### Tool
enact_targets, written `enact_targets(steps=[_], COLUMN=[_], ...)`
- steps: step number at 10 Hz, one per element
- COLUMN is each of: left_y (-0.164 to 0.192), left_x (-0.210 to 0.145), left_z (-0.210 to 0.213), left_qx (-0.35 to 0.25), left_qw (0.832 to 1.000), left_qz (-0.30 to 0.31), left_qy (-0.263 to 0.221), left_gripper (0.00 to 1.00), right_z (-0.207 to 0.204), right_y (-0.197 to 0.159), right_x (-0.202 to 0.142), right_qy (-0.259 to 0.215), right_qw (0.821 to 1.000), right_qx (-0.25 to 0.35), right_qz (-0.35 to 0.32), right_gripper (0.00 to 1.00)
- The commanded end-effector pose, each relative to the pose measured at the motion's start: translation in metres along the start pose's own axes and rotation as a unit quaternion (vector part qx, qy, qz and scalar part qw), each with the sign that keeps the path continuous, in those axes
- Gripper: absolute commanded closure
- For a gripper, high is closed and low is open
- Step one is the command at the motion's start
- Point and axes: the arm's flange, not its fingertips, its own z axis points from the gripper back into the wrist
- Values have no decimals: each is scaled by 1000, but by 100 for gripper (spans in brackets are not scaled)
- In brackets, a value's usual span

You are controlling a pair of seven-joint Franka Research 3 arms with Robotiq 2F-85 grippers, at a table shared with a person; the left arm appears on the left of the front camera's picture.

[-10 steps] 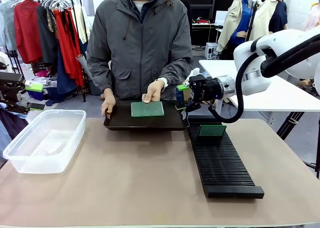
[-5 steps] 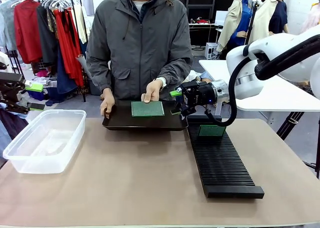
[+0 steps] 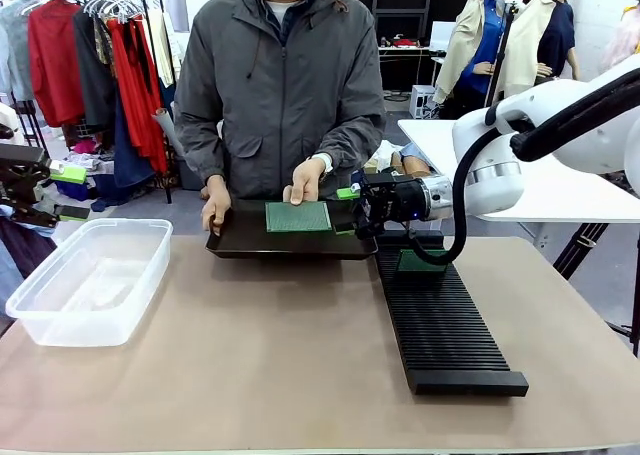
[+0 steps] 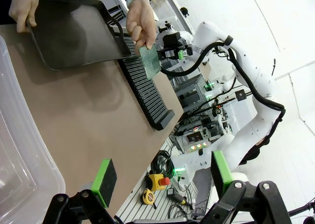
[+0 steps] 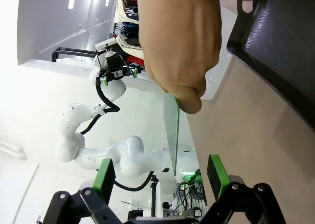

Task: Sort PCBs into racks and boxes based on the side picked up.
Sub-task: Pick up the Blank PCB handed by the Human.

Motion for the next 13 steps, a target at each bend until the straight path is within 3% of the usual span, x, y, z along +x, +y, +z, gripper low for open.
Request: enact_targets(steps=[1, 8, 11, 13], left_y=[-2, -2, -2, -2], left_x=[-1, -1, -1, -1], left_z=[1, 1, 1, 1], left_qx=[0, 0, 0, 0], left_qw=[1000, 1000, 1000, 1000], left_qz=[1, 1, 1, 1], left_qy=[3, 3, 3, 3], left_gripper=[0, 0, 0, 0], right_z=[-13, -43, -49, -48], right_y=[3, -1, 0, -2], right_x=[-1, 10, 13, 14], right_qy=[-10, -39, -50, -58], right_qw=[1000, 999, 998, 997], right_qx=[9, 7, 11, 11], right_qz=[15, 31, 42, 41], right_gripper=[0, 3, 20, 42])
